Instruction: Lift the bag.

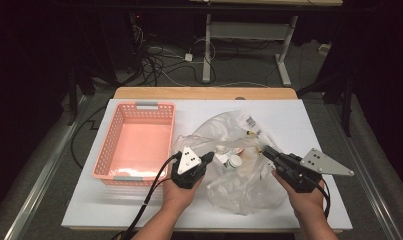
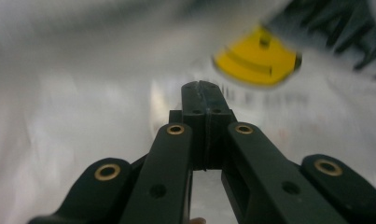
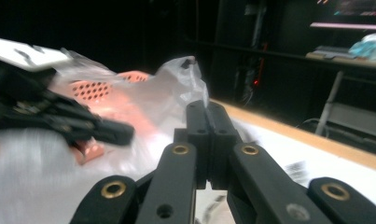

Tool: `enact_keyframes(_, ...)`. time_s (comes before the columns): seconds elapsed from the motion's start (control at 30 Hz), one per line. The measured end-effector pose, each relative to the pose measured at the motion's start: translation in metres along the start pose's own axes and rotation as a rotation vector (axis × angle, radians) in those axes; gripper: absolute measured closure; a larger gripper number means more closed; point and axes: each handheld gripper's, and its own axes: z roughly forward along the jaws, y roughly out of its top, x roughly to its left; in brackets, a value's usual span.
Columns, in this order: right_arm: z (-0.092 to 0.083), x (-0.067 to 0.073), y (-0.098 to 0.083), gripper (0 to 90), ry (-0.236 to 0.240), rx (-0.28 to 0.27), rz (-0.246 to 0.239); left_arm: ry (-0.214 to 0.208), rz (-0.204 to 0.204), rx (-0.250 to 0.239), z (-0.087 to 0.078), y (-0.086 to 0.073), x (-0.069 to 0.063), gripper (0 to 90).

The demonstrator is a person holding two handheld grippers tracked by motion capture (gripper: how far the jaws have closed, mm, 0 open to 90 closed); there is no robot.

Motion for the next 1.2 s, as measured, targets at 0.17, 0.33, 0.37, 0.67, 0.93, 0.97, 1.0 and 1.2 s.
enact_keyframes(0.17,0.007,-0.004,0.012,90.0,-0.043,-0.047,-0.001,0.013,0.057,-0.113,-0.011,0.043,0.0,88.6)
enact_keyframes(0.33,0.018,-0.007,0.027,90.0,-0.082,-0.099,-0.006,0.003,0.093,-0.193,-0.011,0.076,0.0,88.6)
enact_keyframes(0.37,0.021,-0.008,0.029,90.0,-0.091,-0.117,-0.004,0.0,0.097,-0.208,-0.01,0.083,0.0,88.6)
enact_keyframes(0.67,0.034,-0.019,0.053,90.0,-0.142,-0.2,0.016,-0.005,0.153,-0.33,-0.006,0.146,-0.003,88.6)
enact_keyframes(0.93,0.03,-0.042,0.089,90.0,-0.213,-0.236,0.011,0.029,0.174,-0.373,-0.006,0.189,0.006,88.6)
enact_keyframes(0.97,0.027,-0.045,0.094,90.0,-0.219,-0.245,0.001,0.035,0.181,-0.379,-0.008,0.194,0.006,88.6)
enact_keyframes(1.0,0.025,-0.047,0.1,90.0,-0.226,-0.254,0.003,0.042,0.187,-0.388,-0.01,0.199,0.006,88.6)
enact_keyframes(1.2,0.011,-0.048,0.131,90.0,-0.247,-0.325,-0.035,0.049,0.206,-0.416,-0.016,0.214,0.007,88.5)
